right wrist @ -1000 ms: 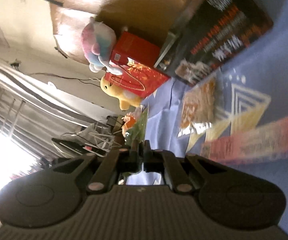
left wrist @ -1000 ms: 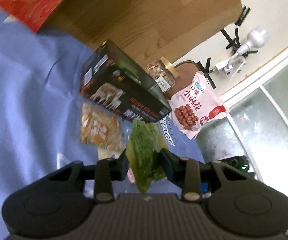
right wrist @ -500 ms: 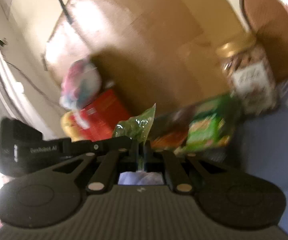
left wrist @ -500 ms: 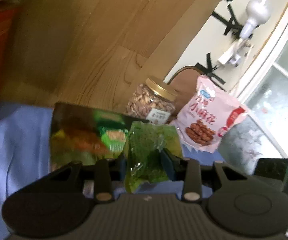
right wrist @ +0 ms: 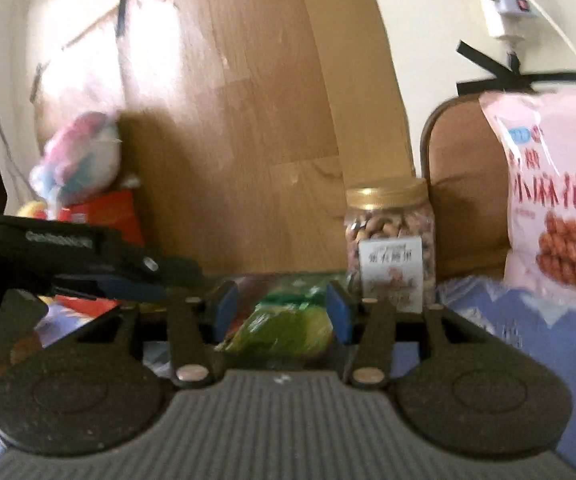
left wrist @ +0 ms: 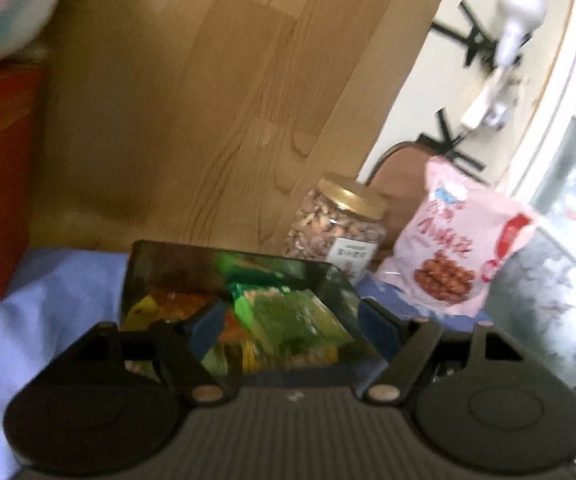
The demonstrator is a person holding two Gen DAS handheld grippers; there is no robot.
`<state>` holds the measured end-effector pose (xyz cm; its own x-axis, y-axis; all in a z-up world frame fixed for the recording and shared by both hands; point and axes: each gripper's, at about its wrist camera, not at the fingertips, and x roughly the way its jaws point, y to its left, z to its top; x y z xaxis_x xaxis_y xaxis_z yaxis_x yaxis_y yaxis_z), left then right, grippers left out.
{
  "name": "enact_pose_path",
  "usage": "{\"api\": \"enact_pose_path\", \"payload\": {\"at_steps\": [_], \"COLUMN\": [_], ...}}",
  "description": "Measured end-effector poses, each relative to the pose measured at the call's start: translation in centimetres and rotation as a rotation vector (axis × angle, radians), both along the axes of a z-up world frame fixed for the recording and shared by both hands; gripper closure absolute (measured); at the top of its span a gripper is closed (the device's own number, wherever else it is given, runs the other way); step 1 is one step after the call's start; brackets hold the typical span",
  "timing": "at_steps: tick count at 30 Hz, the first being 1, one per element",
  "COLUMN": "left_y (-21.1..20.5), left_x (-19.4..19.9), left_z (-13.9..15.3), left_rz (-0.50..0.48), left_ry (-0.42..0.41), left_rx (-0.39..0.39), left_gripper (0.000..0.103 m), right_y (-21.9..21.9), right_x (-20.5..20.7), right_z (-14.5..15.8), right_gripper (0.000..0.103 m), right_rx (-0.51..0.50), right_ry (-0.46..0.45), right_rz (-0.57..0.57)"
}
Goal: Organize snacks
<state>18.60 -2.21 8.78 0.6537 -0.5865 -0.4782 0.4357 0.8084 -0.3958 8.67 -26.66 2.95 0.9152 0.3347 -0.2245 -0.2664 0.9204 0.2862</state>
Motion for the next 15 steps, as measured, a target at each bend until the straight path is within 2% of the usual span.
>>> {"api": "enact_pose_path", "payload": {"at_steps": [3,7,10,15], "left_y": [2.4,3.9,4.1,3.3], "left_x": [-3.4,-7.2,-8.8,-9.3], "left_z": [-0.7,-3.7,-6.1,-8.3], "left_rz": [-0.029,-0.054,-0.071,-0.066], "left_ry": [0.02,0.107,0.195,0.277], "left_rx": [-0.036,-0.046,-0.071,-0.079], "left_gripper": [0.028,0.027,0.029,0.031], "right_y": [-1.5,-3.3,-3.4,-2.1], "right_x": [-3.5,-7.4,-9.0,-9.2], "right_z": [-1.5,-4.2,-5.2,-5.7], "right_gripper": [0.048,0.047,0.047,0.047], "right_rx": [0.071,0.154,0.137,0.093], "right_ry": [0.079,0.212,0.262,0.287], "right_rz": [0.05,0.083,0.084,0.098]}}
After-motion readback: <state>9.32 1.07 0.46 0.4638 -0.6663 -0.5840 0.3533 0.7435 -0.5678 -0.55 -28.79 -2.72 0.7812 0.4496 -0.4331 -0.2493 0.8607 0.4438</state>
